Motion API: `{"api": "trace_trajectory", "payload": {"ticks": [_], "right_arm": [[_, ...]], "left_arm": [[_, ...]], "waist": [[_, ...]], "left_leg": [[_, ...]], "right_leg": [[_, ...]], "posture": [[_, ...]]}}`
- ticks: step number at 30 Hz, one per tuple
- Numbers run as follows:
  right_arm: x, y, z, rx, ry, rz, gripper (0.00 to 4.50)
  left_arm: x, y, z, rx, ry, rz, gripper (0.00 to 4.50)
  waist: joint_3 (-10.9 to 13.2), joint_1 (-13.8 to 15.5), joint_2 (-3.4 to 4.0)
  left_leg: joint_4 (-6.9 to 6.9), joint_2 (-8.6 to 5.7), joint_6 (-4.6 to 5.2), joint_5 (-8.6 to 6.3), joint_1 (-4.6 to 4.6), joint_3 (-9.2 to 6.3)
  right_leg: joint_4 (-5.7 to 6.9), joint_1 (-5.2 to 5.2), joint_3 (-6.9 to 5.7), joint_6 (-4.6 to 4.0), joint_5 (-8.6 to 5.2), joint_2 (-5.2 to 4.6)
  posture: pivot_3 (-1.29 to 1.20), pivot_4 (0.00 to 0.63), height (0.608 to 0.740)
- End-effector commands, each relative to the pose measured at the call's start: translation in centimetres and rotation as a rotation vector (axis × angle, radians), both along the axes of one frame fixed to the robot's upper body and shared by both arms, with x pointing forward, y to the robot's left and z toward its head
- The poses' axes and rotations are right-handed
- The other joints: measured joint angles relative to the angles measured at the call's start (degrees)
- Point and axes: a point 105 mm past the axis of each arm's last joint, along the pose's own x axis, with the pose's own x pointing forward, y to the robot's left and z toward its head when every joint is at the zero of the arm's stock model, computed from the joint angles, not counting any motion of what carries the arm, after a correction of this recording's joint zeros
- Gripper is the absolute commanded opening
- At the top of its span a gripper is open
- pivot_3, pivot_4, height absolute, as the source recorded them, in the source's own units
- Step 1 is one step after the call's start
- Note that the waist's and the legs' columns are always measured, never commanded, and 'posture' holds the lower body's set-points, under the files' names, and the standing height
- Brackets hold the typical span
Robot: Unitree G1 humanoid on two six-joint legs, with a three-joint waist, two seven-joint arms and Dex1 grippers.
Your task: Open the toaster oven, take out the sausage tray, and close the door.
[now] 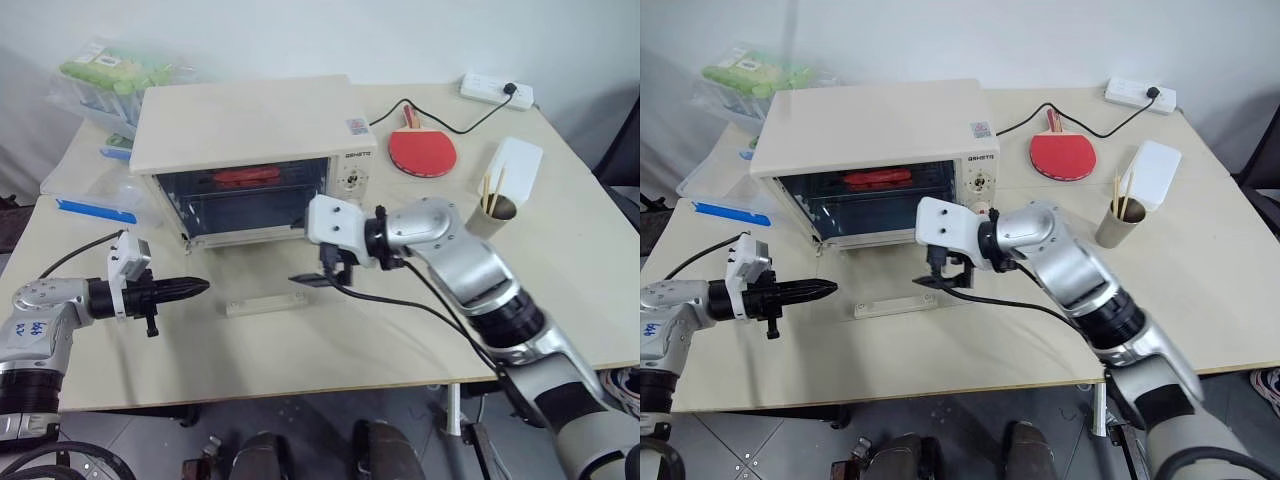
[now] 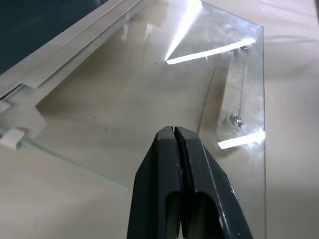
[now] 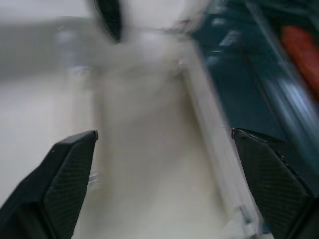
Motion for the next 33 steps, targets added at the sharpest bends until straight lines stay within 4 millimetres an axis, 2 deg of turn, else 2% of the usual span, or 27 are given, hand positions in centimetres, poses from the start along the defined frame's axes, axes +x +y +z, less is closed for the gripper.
{"api": "trace_trajectory", "payload": {"ticks": [1, 7, 12, 15, 19, 24, 26, 29, 31, 33], "right_arm": [[0.9, 1.4, 1.2, 0.092, -0.032, -0.073, 4.5], [1.3, 2.6, 1.4, 0.205, 0.03, -0.151, 4.5], [1.4, 3.4, 1.3, 0.371, 0.225, -0.242, 4.5], [2.3, 3.4, 1.5, 0.372, 0.164, -0.314, 4.5], [2.5, 3.6, 1.3, 0.333, 0.095, -0.303, 4.5], [1.8, 4.7, 1.3, 0.389, 0.181, -0.275, 4.5], [2.2, 4.8, 1.0, 0.295, 0.004, -0.283, 4.5], [2.5, 5.1, 1.6, 0.279, -0.109, -0.28, 4.5], [2.0, 5.6, 1.7, 0.321, -0.055, -0.252, 4.5], [1.9, 5.9, 1.9, 0.411, 0.086, -0.279, 4.5]], "left_arm": [[-0.9, -0.1, -0.7, -0.002, -0.026, 0.032, 0.04], [-1.3, 0.3, 0.2, -0.075, -0.154, 0.148, 0.04], [-1.9, 0.5, 2.8, -0.259, -0.306, 0.268, 0.04], [-2.8, 0.8, 4.0, -0.378, -0.364, 0.337, 0.04], [-3.8, 0.9, 4.0, -0.465, -0.343, 0.394, 0.04], [-4.8, 1.1, 3.1, -0.575, -0.306, 0.492, 0.04], [-5.1, 1.0, 3.0, -0.611, -0.29, 0.507, 0.04], [-5.2, 1.4, 3.3, -0.676, -0.285, 0.55, 0.04], [-5.4, 1.5, 3.3, -0.696, -0.278, 0.567, 0.04], [-5.5, 1.5, 3.3, -0.709, -0.273, 0.577, 0.04]], "waist": [[0.0, -0.1, 0.04], [0.0, -0.2, 0.04], [0.0, -0.5, 0.0], [0.0, -0.8, 0.0], [0.0, -1.1, -0.01], [0.0, -1.4, 0.0], [0.0, -1.3, 0.0], [0.0, -1.1, -0.01], [0.0, -1.1, -0.02], [0.0, -1.1, -0.02]], "left_leg": [[-0.02, 0.0, 0.0, 0.0, 0.01, 0.0], [0.0, 0.02, 0.0, 0.0, 0.0, -0.04], [-0.02, 0.05, -0.02, -0.01, -0.01, -0.09], [-0.03, 0.04, -0.03, -0.01, -0.03, -0.14], [-0.03, 0.04, -0.03, -0.02, -0.01, -0.22], [-0.14, 0.06, -0.04, -0.02, 0.05, -0.6], [-0.13, 0.08, -0.04, -0.02, 0.04, -0.67], [-0.08, 0.06, -0.05, -0.03, 0.03, -0.68], [-0.06, 0.05, -0.05, -0.04, 0.02, -0.7], [-0.06, 0.06, -0.05, -0.03, 0.03, -0.71]], "right_leg": [[0.01, 0.0, 0.0, -0.01, -0.01, 0.0], [0.02, 0.01, 0.0, -0.02, -0.01, 0.01], [0.03, 0.01, -0.01, -0.02, -0.01, 0.02], [0.02, 0.01, -0.01, -0.02, 0.0, 0.02], [0.01, 0.05, -0.02, -0.02, -0.01, 0.02], [0.0, 0.04, 0.02, -0.03, -0.01, 0.03], [0.0, 0.05, -0.01, -0.03, -0.01, 0.07], [-0.02, 0.08, 0.02, -0.03, -0.01, 0.05], [-0.03, 0.1, 0.02, -0.03, -0.01, 0.03], [-0.03, 0.1, 0.01, -0.03, -0.01, 0.04]], "posture": [[0.0, 0.15, 0.74], [0.0, 0.15, 0.74], [0.0, 0.15, 0.74], [0.0, 0.15, 0.74], [0.0, 0.15, 0.74], [0.0, 0.15, 0.74], [0.0, 0.15, 0.74], [0.0, 0.15, 0.74], [0.0, 0.15, 0.74], [0.0, 0.15, 0.74]]}}
